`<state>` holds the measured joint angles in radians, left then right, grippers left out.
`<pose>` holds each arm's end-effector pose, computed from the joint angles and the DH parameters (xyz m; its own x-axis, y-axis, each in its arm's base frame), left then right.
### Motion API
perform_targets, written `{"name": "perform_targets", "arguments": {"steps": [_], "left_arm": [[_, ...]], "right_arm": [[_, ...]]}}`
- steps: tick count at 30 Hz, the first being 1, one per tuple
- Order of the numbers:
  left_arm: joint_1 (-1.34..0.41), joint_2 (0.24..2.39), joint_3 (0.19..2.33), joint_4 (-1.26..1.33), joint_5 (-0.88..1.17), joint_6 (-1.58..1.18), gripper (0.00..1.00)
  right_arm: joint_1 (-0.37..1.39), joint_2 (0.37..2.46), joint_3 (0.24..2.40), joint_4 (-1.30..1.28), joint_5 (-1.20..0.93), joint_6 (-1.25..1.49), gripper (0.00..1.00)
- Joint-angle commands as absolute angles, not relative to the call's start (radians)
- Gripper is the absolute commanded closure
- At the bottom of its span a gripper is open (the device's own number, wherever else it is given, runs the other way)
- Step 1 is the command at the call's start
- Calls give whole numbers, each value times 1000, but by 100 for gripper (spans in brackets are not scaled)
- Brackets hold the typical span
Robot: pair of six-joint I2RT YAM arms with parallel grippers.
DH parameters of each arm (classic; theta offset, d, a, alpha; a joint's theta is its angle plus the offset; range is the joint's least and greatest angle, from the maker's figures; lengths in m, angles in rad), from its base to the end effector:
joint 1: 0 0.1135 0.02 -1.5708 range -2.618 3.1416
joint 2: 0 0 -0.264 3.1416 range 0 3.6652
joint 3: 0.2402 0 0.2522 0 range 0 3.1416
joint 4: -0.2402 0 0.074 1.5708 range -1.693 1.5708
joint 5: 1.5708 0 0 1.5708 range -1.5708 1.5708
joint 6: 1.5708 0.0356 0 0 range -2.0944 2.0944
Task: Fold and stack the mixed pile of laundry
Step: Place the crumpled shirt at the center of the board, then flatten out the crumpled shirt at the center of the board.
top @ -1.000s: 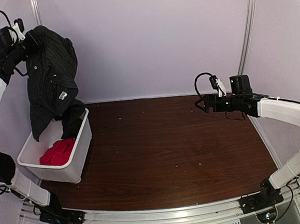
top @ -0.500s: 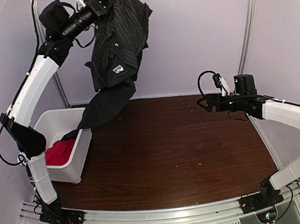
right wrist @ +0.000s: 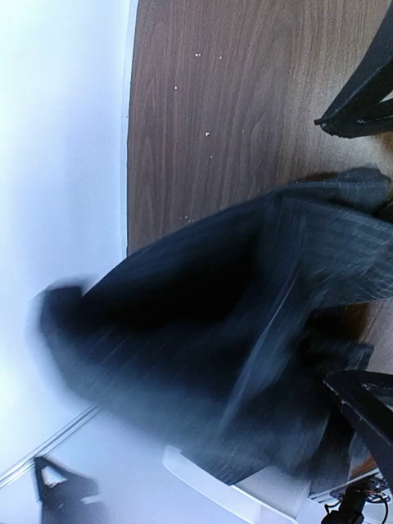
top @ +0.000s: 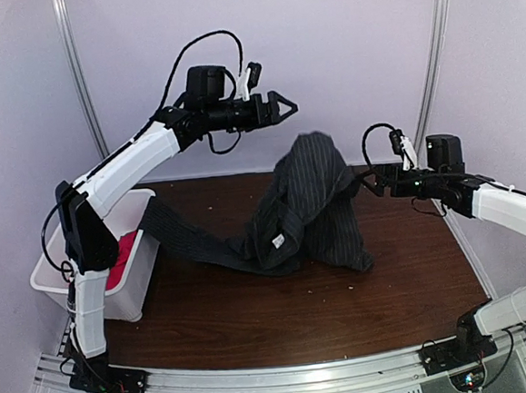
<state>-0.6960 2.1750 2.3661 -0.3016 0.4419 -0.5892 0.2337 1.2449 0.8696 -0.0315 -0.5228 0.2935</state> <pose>0.3775 -0.3352 0.4245 -0.5737 -0.1753 -0.8001 0.7060 0.3894 -0.5915 0.2699 0.0825 0.2882 -0.5556 0.1254 -0.8220 -0.5077 0.7317 0.4548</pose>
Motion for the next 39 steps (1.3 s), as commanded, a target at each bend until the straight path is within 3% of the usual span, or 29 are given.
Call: {"name": "perform_targets", "arguments": {"steps": [1, 5, 10, 19, 25, 27, 31, 36, 37, 39], "left_arm": [[-648, 2028, 2135, -553, 185, -394, 3], [-647, 1870, 1860, -675, -69, -346, 2], [-682, 1804, 1604, -756, -210, -346, 2], [-705, 1988, 1518, -850, -374, -449, 2], [-705, 2104, 1460, -725, -238, -461, 7], [-706, 2114, 1421, -651, -165, -467, 17], [-722, 2150, 1388, -509, 9, -470, 53], [-800, 2242, 1626, -491, 120, -418, 95], [-816, 2256, 1686, -493, 131, -409, 100], [-841, 2304, 1838, -517, 166, -406, 100]], "right_arm": [[222, 1196, 835, -37, -493, 283, 0], [223, 1211, 829, -60, -515, 267, 0], [281, 1283, 852, -59, -553, 240, 0], [339, 1358, 905, -34, -550, 251, 0], [339, 1333, 902, -77, -534, 230, 0], [338, 1311, 890, -88, -525, 227, 0], [322, 1267, 867, -103, -519, 228, 0], [280, 1233, 854, -116, -518, 232, 0], [274, 1229, 854, -120, -519, 232, 0], [261, 1221, 857, -127, -518, 230, 0]]}}
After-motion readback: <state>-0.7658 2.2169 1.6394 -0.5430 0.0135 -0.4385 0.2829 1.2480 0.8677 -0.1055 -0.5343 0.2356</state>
